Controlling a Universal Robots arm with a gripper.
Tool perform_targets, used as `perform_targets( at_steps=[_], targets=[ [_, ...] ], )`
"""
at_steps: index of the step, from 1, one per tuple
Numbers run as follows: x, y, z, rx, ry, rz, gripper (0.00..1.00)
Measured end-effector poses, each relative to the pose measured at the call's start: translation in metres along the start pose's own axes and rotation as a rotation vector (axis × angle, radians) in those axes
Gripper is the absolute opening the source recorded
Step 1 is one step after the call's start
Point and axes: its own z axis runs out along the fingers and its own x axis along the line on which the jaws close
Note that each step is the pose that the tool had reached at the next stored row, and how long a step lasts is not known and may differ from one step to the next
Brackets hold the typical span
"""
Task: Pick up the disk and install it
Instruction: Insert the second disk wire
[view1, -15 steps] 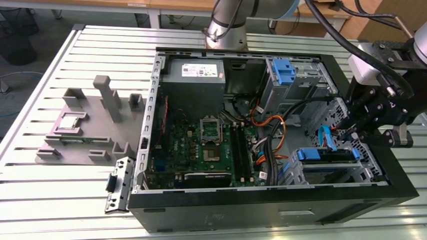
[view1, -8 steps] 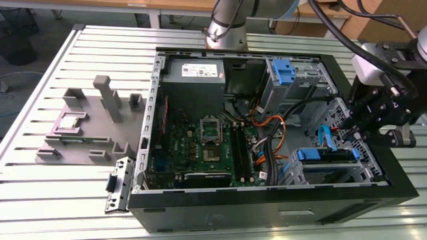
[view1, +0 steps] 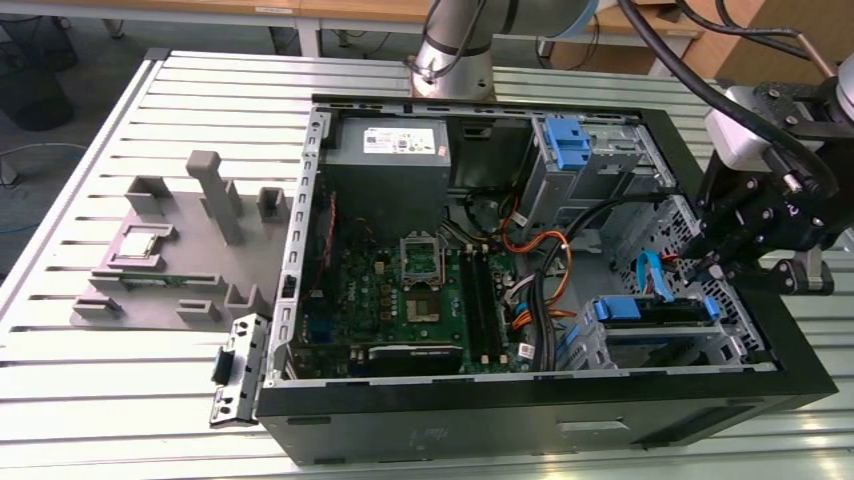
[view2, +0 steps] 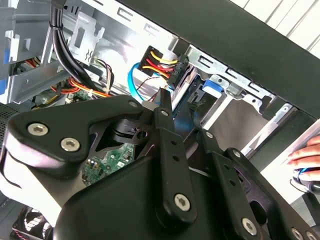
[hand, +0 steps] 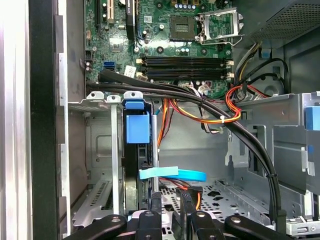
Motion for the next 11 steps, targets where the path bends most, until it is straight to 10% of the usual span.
perform_targets(
  at_steps=[11],
  targets=[
    [-0.0004, 0.0000, -0.0027, 0.0000, 0.0005, 0.000, 0.29]
  ],
)
